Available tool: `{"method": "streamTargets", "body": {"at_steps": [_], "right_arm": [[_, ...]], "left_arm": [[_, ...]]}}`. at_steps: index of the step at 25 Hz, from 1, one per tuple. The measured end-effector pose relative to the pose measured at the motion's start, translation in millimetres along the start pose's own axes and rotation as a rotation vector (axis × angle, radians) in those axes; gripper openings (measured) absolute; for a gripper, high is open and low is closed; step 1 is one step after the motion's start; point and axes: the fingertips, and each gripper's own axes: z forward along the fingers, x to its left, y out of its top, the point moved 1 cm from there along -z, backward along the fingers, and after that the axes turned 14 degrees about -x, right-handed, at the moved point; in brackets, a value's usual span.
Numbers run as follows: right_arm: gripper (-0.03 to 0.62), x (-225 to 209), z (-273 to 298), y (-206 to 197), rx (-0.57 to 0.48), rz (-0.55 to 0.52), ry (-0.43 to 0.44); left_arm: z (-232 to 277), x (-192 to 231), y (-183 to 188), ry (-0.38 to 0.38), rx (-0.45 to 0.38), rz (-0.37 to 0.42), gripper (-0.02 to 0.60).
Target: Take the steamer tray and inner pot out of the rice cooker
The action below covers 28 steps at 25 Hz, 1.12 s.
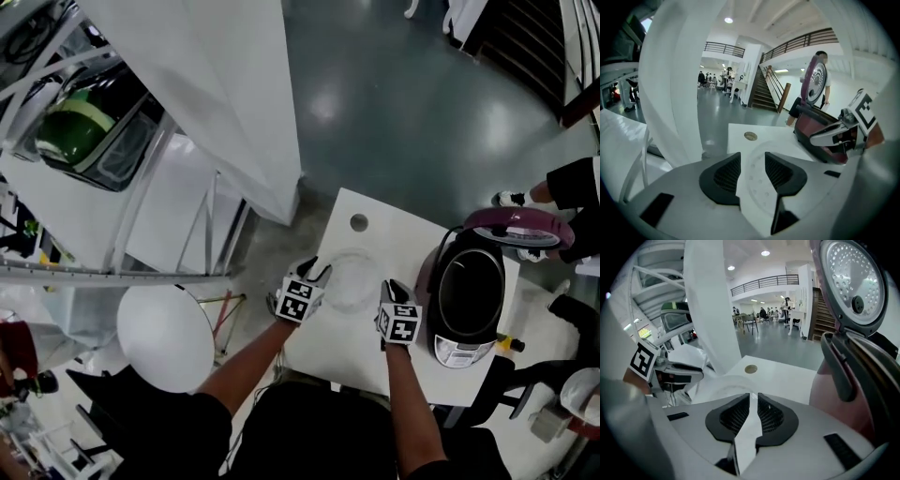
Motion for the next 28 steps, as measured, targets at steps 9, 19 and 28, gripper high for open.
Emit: {"method": "streamTargets", "body": {"at_steps": [9,19,28], "right_arm": [[0.011,35,-107,72,-0.210,-0.005,0.132],[0.009,-61,-234,83,-0.338,-0.013,0.152],[0.011,-182,-281,77,-0.417,0.023,0.077]], "left_arm": [[-78,-70,60,0.001,-0.175,-0.119,0.042],[-95,-183,85,0.059,-0.252,-0.114,0.023],[-59,-283,108,0.028,-0.281,-0.056,0.023]]}}
